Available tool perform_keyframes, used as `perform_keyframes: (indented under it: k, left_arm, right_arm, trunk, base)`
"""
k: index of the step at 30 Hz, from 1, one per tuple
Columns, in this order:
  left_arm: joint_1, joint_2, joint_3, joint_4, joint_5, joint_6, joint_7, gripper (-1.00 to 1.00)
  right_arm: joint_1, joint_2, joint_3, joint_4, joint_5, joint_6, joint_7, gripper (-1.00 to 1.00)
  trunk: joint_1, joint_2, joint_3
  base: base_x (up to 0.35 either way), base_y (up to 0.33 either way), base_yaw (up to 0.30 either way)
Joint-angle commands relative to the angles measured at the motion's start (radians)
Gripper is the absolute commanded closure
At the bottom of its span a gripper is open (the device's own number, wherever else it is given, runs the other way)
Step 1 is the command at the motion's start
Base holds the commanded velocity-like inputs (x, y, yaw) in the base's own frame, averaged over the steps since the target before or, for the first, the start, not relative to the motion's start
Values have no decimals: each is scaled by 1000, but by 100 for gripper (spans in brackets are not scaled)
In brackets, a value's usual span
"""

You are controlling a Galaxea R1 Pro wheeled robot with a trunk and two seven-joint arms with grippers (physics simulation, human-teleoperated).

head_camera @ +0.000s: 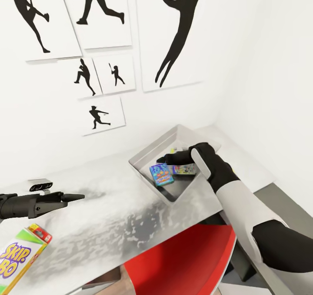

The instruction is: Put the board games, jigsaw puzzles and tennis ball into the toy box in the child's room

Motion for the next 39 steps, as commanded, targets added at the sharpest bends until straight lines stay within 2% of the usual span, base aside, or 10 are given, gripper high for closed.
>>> perform_keyframes:
  k: [1,9,13,21,25,28,32,36,38,39]
  left_arm:
    - [-1,1,-3,0,4,11,-2,-100]
    - [-1,1,-3,0,4,10,-2,-100]
    - [-1,3,-3,0,4,10,-2,-100]
    - [-1,2,-3,0,3,10,-2,-100]
    - [-1,2,-3,0,3,10,-2,-100]
    - [-1,2,-3,1,3,10,-2,-100]
    - [-1,2,-3,0,3,10,-2,-100]
    - [-1,2,-3,0,3,9,-2,-100]
    - [-1,2,-3,0,3,9,-2,-100]
    - [-1,1,-3,0,3,9,-2,-100]
  right_arm:
    - [3,0,-9,-17,10,11,9,-100]
    - [70,-5,-59,-215,10,85,9,-100]
    - [142,-6,-113,-359,9,107,10,-100]
    - [374,-8,-229,-698,-4,111,18,-100]
    - [470,-9,-273,-767,-46,111,43,-100]
    - [525,-9,-308,-790,-81,111,124,-100]
    - [544,-10,-363,-798,-93,103,264,-100]
    - [562,-13,-472,-801,-98,41,503,-100]
    - [581,-15,-500,-801,-98,18,574,-100]
    - [608,-17,-524,-801,-99,-2,639,-100]
  trunk:
    - [1,-2,0]
    - [1,-2,13]
    - [1,-2,20]
    - [1,-2,33]
    - [1,-2,40]
    - [1,-2,45]
    - [1,-2,51]
    - [1,-2,58]
    - [1,-2,61]
    - [1,-2,63]
  base:
    - [0,0,0]
    - [0,0,0]
    - [0,0,0]
    - [0,0,0]
    - [0,0,0]
    - [0,0,0]
    - [0,0,0]
    - [0,0,0]
    - [0,0,0]
    - [0,0,0]
